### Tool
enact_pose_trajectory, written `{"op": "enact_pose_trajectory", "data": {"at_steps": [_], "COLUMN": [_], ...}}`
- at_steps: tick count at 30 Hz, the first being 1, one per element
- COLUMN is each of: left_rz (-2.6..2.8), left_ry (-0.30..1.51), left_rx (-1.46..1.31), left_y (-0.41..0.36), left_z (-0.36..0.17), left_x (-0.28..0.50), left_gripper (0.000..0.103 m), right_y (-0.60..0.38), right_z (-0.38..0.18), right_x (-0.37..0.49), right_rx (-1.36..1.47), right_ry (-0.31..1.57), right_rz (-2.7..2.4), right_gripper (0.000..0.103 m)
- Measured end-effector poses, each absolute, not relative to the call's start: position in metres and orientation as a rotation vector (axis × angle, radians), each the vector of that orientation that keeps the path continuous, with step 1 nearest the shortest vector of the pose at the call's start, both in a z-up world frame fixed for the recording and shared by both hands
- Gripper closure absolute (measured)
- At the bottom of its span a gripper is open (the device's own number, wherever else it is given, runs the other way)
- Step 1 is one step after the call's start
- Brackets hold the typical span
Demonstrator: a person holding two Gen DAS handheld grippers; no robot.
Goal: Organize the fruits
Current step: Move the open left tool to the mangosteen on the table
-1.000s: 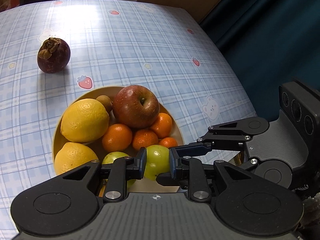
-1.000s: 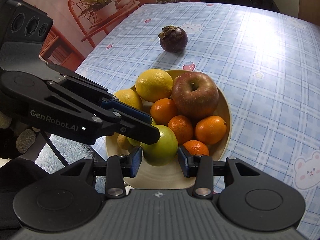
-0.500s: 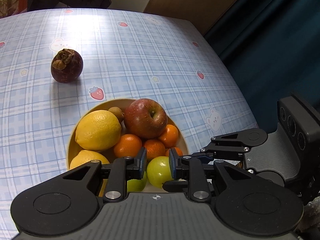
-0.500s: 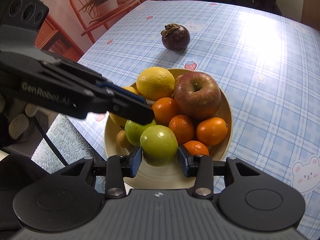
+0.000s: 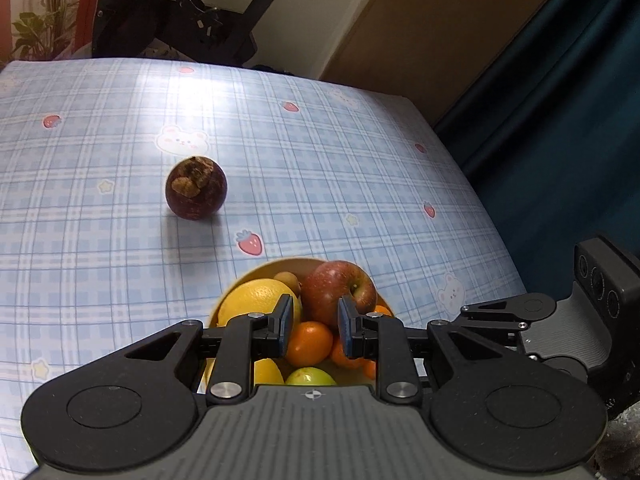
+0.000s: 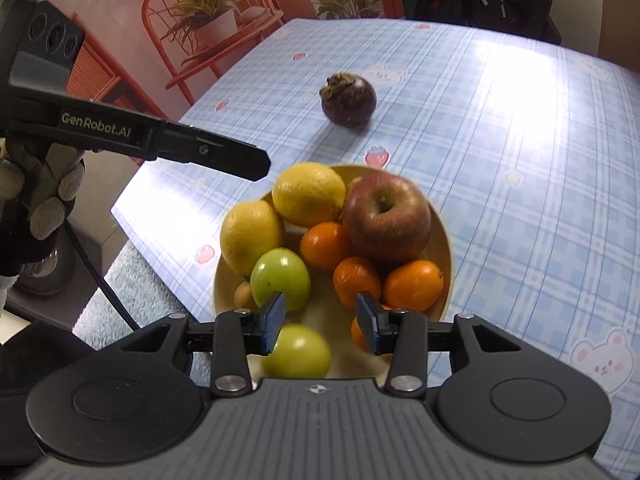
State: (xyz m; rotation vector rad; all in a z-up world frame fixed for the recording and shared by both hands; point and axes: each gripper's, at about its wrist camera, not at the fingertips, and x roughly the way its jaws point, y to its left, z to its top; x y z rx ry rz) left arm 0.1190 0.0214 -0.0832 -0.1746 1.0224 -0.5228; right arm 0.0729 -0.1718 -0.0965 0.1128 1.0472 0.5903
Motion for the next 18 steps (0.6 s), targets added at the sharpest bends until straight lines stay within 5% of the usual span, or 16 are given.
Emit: {"op": "enact_pose_trajectory", "data": {"at_steps": [13, 18], "left_rz": [-0.317, -0.283], "left_ry": [0.936, 0.919], "left_rx": [-0.214, -0.223], "left_y": [0.062, 0.063], "left_z": [-0.072, -0.073], "left_x": [0.16, 0.186], "left_gripper": [0.077, 0.058], "right_y": [-0.174, -0.154], "right_z": [-0.07, -0.075], "right_x": [0.131, 0.157], "right_rx": [0.07, -0.005], "right_ry": [0.896, 0.826], "right_rz": [0.533, 0.55], "right_gripper": [0.059, 0.051]}}
